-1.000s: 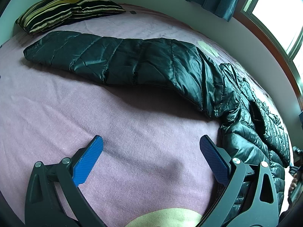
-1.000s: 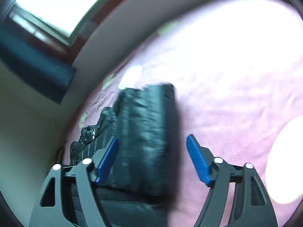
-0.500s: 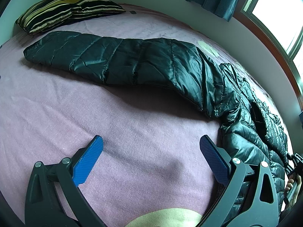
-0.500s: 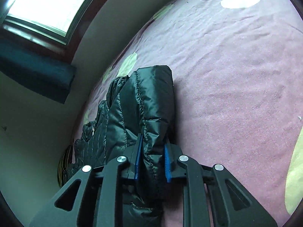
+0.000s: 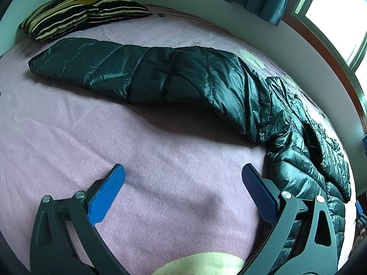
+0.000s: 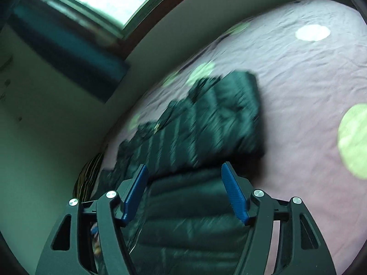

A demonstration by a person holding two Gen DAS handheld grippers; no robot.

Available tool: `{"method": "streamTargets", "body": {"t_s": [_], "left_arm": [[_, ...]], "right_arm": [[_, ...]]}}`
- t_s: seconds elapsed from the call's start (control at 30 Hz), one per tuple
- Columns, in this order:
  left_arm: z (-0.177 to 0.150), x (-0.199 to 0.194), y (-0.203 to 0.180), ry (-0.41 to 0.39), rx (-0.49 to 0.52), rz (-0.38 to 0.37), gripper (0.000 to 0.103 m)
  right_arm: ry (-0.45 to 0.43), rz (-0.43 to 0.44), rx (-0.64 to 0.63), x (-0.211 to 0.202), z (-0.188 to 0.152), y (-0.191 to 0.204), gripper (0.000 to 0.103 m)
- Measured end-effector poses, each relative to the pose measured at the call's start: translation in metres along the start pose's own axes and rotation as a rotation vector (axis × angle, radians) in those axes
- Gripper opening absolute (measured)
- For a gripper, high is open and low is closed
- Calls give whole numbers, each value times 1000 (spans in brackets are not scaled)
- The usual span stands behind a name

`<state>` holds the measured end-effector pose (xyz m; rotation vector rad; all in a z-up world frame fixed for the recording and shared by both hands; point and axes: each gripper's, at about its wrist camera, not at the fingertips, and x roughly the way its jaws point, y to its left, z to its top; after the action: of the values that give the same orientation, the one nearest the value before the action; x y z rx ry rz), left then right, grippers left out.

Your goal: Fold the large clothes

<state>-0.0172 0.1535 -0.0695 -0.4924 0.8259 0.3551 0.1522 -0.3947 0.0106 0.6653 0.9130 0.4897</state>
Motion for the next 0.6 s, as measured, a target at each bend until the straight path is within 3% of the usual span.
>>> {"method": "streamTargets", "body": {"t_s": [0.13, 0.23, 0.33, 0.6], "left_arm": [[0, 0, 0, 0, 0, 0, 101], [0, 0, 0, 0, 0, 0, 101], [0, 0, 0, 0, -1, -1, 101], [0, 0, -1, 0, 2, 2, 101]], "right_arm": [[106, 69, -22, 14, -35, 15, 67], [158, 49, -48, 27, -55, 18, 70], [168, -2, -94, 38, -67, 19, 71], [156, -56, -240, 52, -84, 35, 84]]}}
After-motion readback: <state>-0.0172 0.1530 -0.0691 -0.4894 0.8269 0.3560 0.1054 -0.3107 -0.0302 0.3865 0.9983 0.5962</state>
